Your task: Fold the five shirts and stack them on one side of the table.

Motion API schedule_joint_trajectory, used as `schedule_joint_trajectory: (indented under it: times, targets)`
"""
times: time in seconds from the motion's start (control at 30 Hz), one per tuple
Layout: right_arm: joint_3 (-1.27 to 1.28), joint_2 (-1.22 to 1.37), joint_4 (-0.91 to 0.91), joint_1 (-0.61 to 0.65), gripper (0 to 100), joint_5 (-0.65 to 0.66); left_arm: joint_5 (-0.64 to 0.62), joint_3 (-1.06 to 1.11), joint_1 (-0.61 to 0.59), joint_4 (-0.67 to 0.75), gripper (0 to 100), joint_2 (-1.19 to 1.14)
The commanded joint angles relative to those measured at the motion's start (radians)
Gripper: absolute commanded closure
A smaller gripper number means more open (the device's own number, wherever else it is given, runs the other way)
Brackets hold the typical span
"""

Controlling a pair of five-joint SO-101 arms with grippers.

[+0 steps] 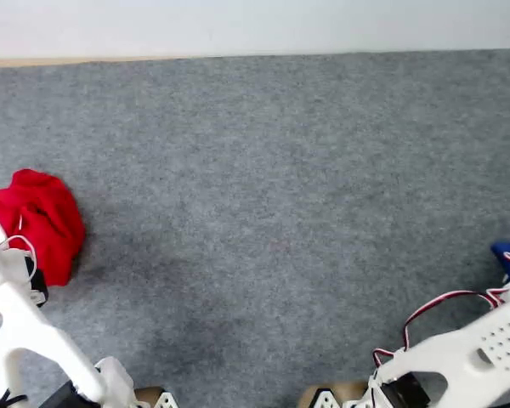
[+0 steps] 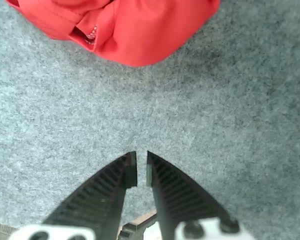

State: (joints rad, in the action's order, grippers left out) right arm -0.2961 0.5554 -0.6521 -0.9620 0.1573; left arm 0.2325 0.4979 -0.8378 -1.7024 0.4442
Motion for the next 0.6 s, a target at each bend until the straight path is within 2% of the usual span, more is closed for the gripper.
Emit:
schedule_joint_trajectory:
  times: [0.0,0.33,0.57]
  targets:
    - [-0.054,-0.177,-0.079,0.036,98.8,-0.009,0.005,-0.005,0.003,0.011,96,0.029]
    - [-0.052,-0.522,-0.443,0.143,98.8,-0.009,0.005,-0.119,0.008,-0.020,96,0.029]
    - [-0.051,-0.561,-0.759,0.240,98.9,-0.009,0.020,-0.150,0.008,-0.014,96,0.023]
